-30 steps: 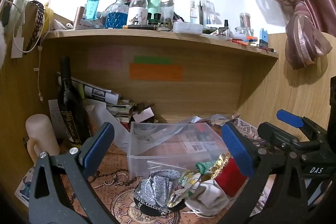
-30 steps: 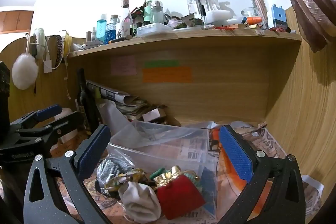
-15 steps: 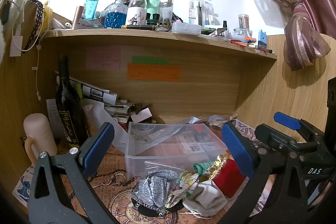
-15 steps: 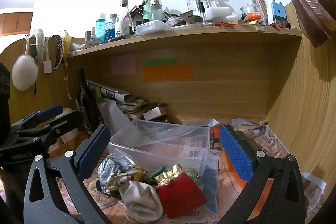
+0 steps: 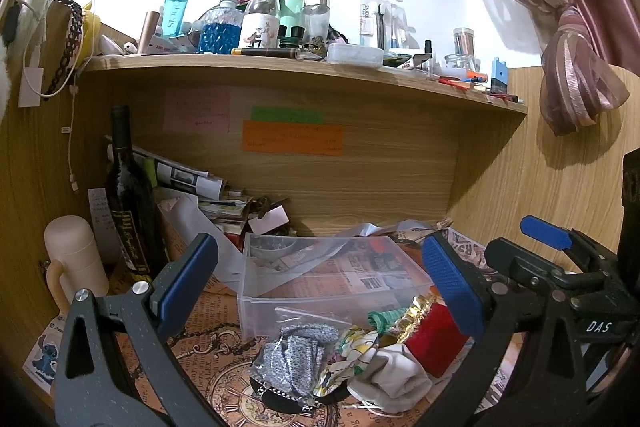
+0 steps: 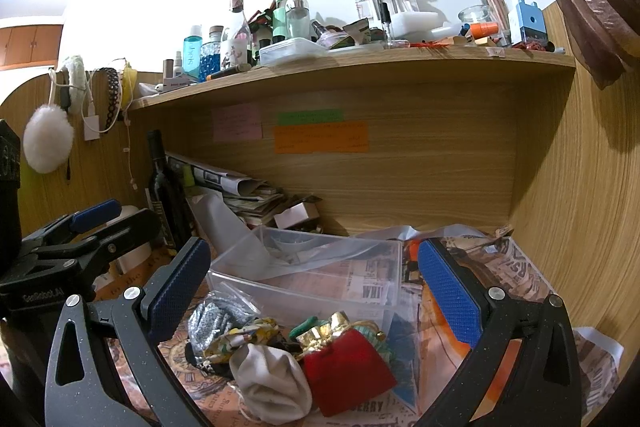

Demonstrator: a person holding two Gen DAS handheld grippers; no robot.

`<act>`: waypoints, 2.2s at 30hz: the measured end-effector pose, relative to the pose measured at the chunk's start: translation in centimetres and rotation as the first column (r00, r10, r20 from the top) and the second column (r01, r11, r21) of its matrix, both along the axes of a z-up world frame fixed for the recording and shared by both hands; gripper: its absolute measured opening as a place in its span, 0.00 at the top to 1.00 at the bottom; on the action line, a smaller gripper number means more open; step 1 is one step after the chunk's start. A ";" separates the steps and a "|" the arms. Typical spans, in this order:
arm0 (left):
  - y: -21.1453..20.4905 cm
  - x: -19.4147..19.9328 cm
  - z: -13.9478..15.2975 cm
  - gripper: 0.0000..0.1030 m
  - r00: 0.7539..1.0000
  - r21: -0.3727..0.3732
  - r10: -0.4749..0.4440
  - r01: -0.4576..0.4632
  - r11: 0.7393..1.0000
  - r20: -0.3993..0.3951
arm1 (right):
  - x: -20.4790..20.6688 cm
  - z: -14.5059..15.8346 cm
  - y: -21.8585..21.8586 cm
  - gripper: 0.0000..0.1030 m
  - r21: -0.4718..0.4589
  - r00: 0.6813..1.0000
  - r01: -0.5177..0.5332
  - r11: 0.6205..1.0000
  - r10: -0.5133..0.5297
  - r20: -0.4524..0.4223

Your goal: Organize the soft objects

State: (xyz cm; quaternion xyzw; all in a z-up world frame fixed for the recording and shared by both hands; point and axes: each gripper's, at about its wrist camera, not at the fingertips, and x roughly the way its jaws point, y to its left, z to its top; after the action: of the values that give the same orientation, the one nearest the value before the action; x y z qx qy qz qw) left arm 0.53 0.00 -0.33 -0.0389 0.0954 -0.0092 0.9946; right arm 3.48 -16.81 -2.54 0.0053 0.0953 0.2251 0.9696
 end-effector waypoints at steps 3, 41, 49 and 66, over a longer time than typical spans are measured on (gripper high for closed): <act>0.0 0.0 0.0 0.00 1.000 0.000 0.000 0.000 1.000 0.000 | -0.1 0.0 0.1 0.00 0.002 1.000 -0.001 1.000 0.001 -0.001; -0.6 0.0 0.0 0.00 1.000 0.002 -0.003 0.003 1.000 0.001 | -0.2 0.0 -0.2 0.00 0.011 1.000 -0.003 1.000 0.003 -0.002; -0.8 0.1 0.1 0.00 1.000 0.004 -0.003 0.003 1.000 0.001 | -0.2 -0.1 -0.3 0.00 0.014 1.000 -0.004 1.000 0.004 -0.003; 0.5 3.1 -3.4 0.00 0.987 0.005 -0.009 0.010 1.000 -0.161 | 2.3 -1.9 -1.0 0.00 -0.005 0.994 0.022 1.000 -0.022 -0.110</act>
State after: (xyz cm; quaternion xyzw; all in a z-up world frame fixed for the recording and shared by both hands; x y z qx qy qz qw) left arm 3.60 0.51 -3.69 -0.0361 0.1758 -0.0105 0.9837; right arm 5.83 -17.82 -4.41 0.0168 0.1487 0.2136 0.9654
